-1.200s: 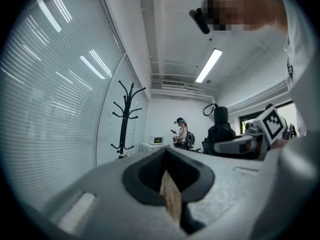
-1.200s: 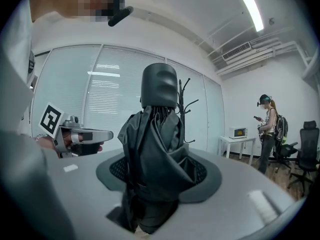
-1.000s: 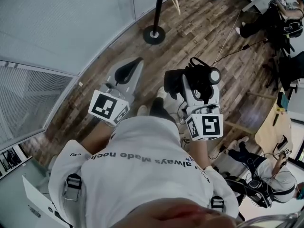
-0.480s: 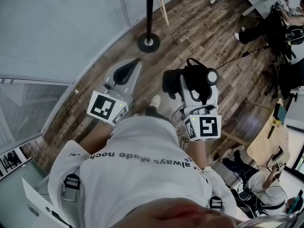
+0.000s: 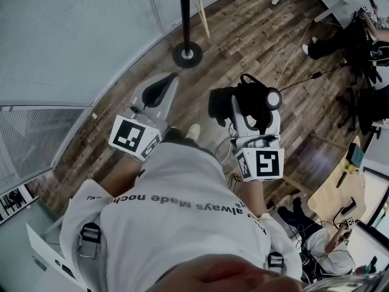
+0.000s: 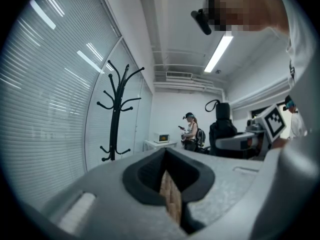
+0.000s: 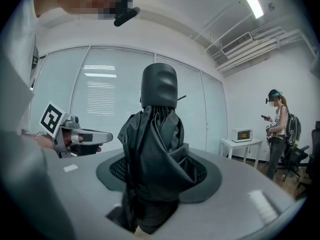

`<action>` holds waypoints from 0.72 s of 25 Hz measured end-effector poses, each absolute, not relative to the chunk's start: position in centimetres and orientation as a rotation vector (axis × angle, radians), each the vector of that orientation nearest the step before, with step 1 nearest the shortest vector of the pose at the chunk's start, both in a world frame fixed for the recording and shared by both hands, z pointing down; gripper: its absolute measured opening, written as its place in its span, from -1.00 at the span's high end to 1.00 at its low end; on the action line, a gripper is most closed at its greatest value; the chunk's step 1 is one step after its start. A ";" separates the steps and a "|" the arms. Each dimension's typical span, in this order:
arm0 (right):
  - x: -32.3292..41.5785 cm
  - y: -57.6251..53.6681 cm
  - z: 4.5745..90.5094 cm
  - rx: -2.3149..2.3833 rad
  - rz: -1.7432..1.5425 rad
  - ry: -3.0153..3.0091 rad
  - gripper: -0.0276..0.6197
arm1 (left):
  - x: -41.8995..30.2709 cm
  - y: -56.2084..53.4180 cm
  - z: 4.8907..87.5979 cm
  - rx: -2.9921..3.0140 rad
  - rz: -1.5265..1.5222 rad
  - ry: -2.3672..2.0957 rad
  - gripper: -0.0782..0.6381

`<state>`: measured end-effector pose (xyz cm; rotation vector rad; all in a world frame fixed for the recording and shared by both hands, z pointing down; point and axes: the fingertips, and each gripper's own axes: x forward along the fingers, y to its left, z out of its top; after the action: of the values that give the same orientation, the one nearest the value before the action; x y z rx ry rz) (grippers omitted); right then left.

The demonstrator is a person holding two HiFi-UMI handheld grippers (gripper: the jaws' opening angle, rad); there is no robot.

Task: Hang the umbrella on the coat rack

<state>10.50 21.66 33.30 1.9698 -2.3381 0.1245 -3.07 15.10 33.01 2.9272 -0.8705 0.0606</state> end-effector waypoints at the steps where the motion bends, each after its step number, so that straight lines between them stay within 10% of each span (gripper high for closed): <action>1: 10.8 21.1 33.5 1.961 0.126 -2.340 0.19 | -2.8 14.5 33.1 2.926 0.060 -0.875 0.78; 18: 11.3 2.5 34.1 1.893 0.103 -2.345 0.19 | -1.9 -4.0 33.5 2.922 -0.014 -0.901 0.78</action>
<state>11.27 2.47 34.14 1.8931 -2.3449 0.1031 -1.90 -3.98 33.52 2.9219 -0.9011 -0.0141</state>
